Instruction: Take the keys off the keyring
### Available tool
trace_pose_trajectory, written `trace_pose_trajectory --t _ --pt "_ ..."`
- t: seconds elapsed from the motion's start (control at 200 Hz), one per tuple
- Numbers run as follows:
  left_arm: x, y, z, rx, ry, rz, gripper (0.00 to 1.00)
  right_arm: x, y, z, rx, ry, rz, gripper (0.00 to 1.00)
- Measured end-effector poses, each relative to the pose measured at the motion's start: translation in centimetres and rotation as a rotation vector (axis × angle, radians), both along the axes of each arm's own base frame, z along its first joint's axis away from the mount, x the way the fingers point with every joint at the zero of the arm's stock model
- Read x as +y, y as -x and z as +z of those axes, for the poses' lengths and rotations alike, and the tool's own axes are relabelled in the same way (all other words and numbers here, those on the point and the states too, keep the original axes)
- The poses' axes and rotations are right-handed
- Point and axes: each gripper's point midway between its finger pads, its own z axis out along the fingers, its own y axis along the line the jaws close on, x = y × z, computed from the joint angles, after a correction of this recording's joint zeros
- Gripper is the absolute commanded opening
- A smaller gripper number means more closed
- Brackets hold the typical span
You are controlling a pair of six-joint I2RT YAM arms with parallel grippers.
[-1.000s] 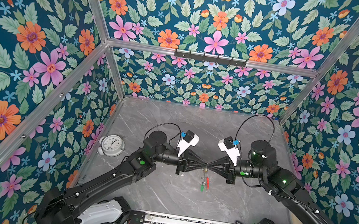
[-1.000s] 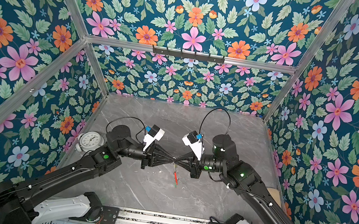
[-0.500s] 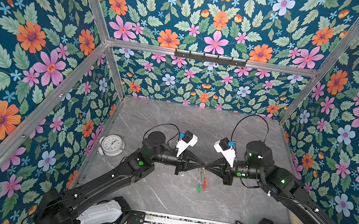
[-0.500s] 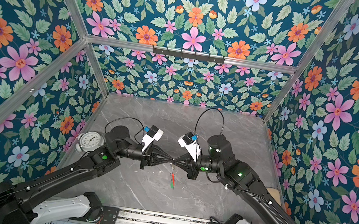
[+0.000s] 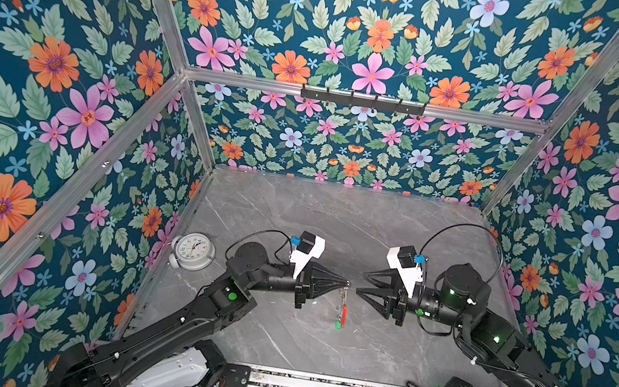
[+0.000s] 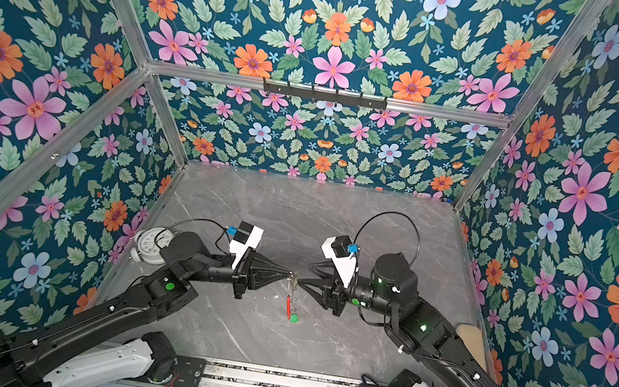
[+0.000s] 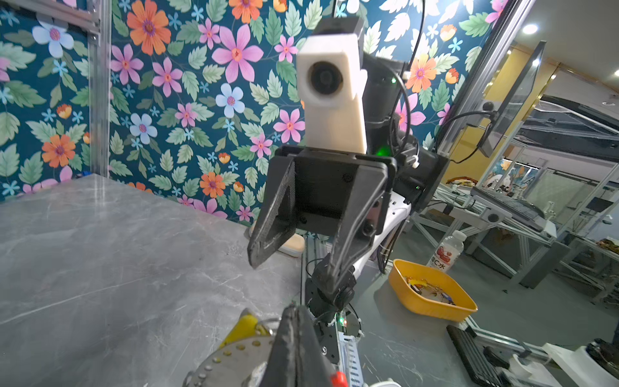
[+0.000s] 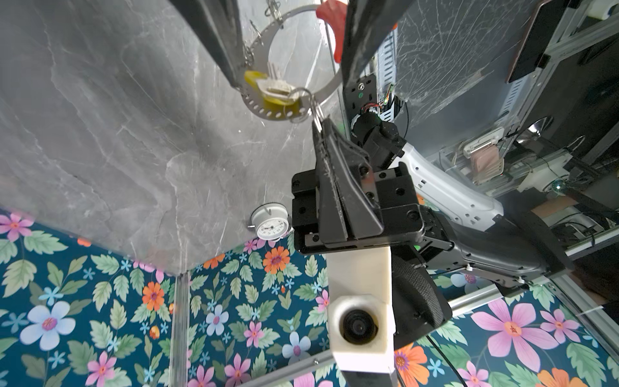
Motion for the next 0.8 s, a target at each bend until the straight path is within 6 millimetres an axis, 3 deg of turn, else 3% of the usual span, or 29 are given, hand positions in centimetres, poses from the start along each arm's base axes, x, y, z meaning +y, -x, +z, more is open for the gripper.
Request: trace_pose_trajectory --t 0.275,0.555,0.8 --pt "0.7 0.8 0.8 -0.046 0.067 -0.011 0.0 0.5 -0.4 -0.8 -0.004 -0.052 0.001 0.55" --pt "0.8 1.8 1.6 -0.039 0.136 -0.078 0.0 1.7 0.9 -0.7 0.012 -0.076 0.116 0.57" --pt "1.0 2.3 2.4 -0.039 0.178 -0.112 0.0 2.3 1.9 -1.2 0.039 -0.067 0.197 0.38"
